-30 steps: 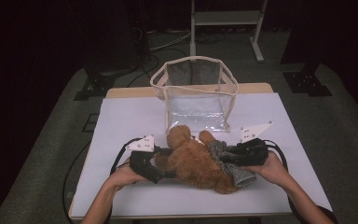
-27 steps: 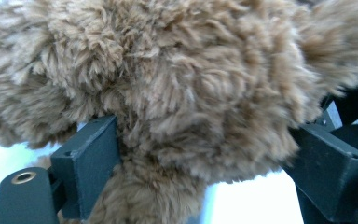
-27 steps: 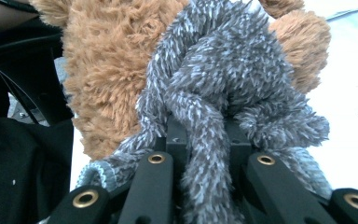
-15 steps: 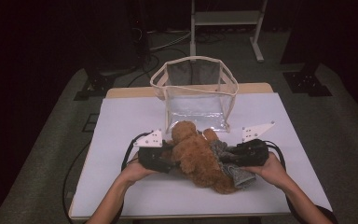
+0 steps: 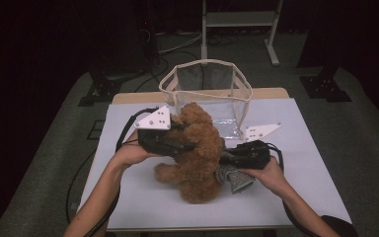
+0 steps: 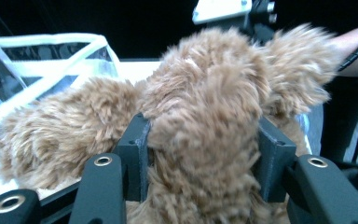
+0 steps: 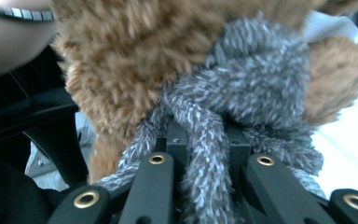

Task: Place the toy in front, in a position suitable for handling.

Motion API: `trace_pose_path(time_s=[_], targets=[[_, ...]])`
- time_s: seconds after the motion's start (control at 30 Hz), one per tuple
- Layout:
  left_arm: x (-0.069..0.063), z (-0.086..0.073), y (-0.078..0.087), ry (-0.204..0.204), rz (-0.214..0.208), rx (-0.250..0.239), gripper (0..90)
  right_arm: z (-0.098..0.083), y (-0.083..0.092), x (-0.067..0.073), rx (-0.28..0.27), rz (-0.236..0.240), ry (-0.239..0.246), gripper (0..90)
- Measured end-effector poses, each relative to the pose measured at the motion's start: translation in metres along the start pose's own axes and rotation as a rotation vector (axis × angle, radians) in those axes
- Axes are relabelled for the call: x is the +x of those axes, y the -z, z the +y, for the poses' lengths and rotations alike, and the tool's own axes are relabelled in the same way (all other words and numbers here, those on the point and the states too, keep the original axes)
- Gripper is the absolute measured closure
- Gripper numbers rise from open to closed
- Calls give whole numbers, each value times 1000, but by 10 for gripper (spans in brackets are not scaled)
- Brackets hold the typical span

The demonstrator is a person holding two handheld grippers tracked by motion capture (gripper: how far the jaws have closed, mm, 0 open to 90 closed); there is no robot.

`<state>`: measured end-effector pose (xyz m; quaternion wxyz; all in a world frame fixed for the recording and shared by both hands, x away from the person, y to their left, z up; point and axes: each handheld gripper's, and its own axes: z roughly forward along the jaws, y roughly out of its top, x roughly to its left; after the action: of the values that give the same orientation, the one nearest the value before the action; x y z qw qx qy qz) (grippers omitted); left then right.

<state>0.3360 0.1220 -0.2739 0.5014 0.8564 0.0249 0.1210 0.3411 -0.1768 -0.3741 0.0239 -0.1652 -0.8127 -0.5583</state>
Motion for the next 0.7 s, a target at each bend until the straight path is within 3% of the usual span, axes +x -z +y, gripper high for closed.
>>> trace_pose_path(time_s=[0.1, 0.23, 0.3, 0.37, 0.47, 0.57, 0.6, 0.63, 0.67, 0.7], targets=[[-8, -5, -5, -29, -7, 52, 474, -5, -14, 2, 51, 0, 6, 772], [-19, -21, 1, -4, -23, -9, 474, -22, -5, -2, 39, 20, -49, 770], [-26, -23, 3, -13, -17, -16, 472, -19, 7, -4, 22, 3, -52, 770], [-33, -19, 2, -35, -18, -10, 465, -4, 22, -4, -5, 10, -40, 769], [-38, -14, -1, -63, -18, 4, 453, 43, 37, 5, -31, 50, 59, 766], [-44, -6, -7, -104, -31, 23, 445, 86, 34, 17, 28, 77, 157, 764], [-45, -4, -8, -110, -26, 29, 440, 95, 31, 19, 46, 90, 169, 764], [-45, -4, -8, -99, -20, 30, 430, 106, 21, 20, 108, 105, 182, 765], [-44, -5, -7, -91, -13, 37, 414, 108, 13, 20, 155, 105, 185, 765], [-44, -5, -7, -91, -13, 37, 394, 108, 13, 20, 155, 105, 185, 765]])
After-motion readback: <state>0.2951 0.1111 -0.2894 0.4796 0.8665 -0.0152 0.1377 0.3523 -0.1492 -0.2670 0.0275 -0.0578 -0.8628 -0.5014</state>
